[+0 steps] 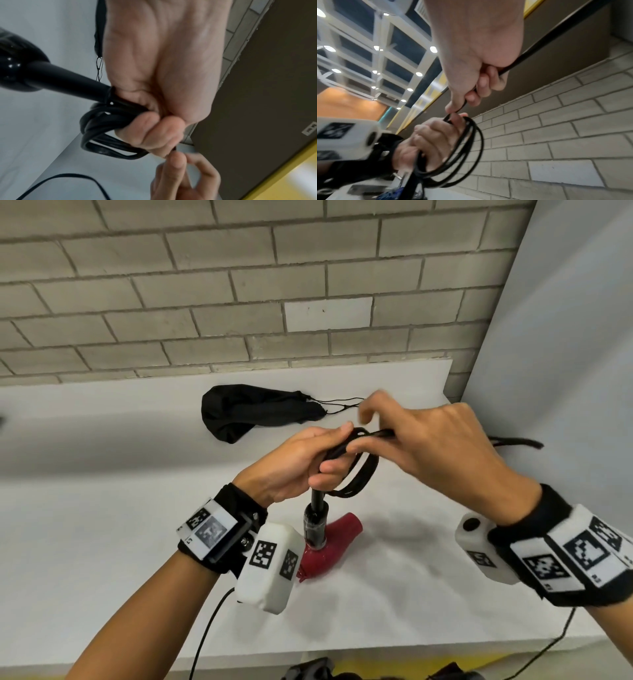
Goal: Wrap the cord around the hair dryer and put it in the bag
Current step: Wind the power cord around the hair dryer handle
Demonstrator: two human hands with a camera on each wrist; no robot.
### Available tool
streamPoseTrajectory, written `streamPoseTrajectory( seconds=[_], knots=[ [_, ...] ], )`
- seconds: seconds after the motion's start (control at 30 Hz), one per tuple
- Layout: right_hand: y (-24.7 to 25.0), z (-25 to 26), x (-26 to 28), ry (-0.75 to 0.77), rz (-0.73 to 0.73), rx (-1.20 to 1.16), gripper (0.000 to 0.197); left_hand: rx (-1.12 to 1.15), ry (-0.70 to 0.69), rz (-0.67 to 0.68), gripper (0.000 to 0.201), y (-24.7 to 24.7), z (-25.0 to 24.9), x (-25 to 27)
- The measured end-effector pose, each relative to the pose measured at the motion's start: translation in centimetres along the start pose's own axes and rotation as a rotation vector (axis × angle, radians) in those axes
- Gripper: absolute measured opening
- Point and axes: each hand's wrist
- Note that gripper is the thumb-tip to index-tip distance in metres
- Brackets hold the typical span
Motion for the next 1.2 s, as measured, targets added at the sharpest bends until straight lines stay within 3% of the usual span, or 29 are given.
streamPoseTrajectory(
  seconds=[0.07,0.2,0.37,0.47,0.57,0.67,0.73,0.8,0.9,0.97,1.07,1.2],
  knots=[
    [-0.3,-1.0,-0.2,-0.035,-0.009,-0.028,0.044,0.003,0.04,0.034,0.036,0.0,0.1,-0.1],
    [-0.4,-4.6,-0.3,0.031,-0.044,0.014,0.053,0.056,0.118,0.151,0.035,0.6,-0.1,0.7],
    [-1.2,-10.8,1.7,0.074,0.021,0.088,0.065,0.002,0.114,0.249,0.034,1.3,-0.5,1.7],
    [-0.3,-14.9,2.7,0.07,0.083,0.185,0.05,0.002,0.13,0.234,0.028,1.8,-1.0,2.1],
    [0.6,-19.6,4.0,-0.09,0.114,0.229,0.027,0.004,0.142,0.201,0.028,2.4,-1.2,2.5],
    [-0.7,-22.3,5.5,-0.229,0.133,0.308,0.028,0.018,0.138,0.198,0.028,2.0,-0.9,2.0],
    [-1.9,-21.9,6.5,-0.279,0.191,0.343,0.014,0.053,0.125,0.194,0.028,1.9,-0.8,1.7],
    [-3.4,-20.8,7.6,-0.327,0.331,0.35,0.025,0.083,0.112,0.186,0.028,1.9,-0.7,1.6],
    [-4.5,-16.6,7.7,-0.333,0.753,0.153,0.045,0.118,0.086,0.183,0.028,2.0,-0.5,1.3],
    [-4.8,-12.7,7.5,-0.309,0.879,-0.132,0.053,0.167,0.068,0.173,0.027,2.2,-0.4,1.3],
    [-6.1,-8.0,8.7,-0.403,0.739,-0.606,0.058,0.247,0.032,0.142,0.027,2.7,-0.4,1.4],
    [-7.2,-5.1,11.1,-0.445,0.408,-0.91,0.08,0.261,0.002,0.102,0.028,3.2,-0.4,1.6]
  ],
)
Point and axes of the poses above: each hand's wrist, its own x-axis away from the middle knuckle, its own y-axis out of the back of the hand, z = x × y, and after that the axes turned 9 degrees about x, right-handed
